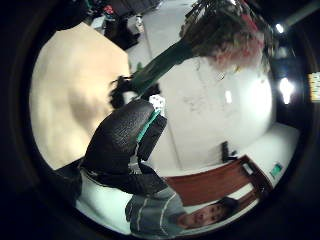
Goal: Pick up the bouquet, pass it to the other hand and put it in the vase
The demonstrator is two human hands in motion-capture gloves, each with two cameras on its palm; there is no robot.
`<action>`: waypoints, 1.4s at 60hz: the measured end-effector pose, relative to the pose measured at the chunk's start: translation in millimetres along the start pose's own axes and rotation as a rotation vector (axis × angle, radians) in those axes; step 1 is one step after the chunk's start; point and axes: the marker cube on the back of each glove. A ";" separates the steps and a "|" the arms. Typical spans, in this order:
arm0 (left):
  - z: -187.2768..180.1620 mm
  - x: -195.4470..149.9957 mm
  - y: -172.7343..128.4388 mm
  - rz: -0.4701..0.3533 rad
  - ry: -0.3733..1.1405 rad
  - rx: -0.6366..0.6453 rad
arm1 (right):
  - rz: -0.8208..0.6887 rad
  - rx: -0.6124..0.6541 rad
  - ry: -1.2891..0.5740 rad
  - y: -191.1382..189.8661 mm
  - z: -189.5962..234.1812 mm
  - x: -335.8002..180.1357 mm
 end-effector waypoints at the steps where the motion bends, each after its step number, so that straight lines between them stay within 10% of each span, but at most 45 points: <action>1: 2.6 1.6 -2.9 -0.002 0.027 0.008 | -0.022 -0.011 -0.037 3.9 4.3 -3.7; 33: 17.6 63.4 -9.2 0.023 0.191 0.331 | 0.068 -0.021 0.007 55.5 100.8 7.6; 39: 12.4 53.5 -15.4 -0.012 0.173 0.434 | -0.125 -0.080 -0.194 63.8 112.9 -14.1; 52: -0.8 44.0 -20.6 -0.003 0.127 0.535 | -0.051 -0.161 -0.104 67.1 121.2 -1.0; 66: -57.5 65.7 -35.8 0.120 0.055 0.621 | -0.372 -0.284 0.007 69.6 101.6 -21.6; 84: -145.5 108.2 -53.6 0.135 0.029 0.683 | -0.307 -0.251 -0.041 36.3 77.7 4.4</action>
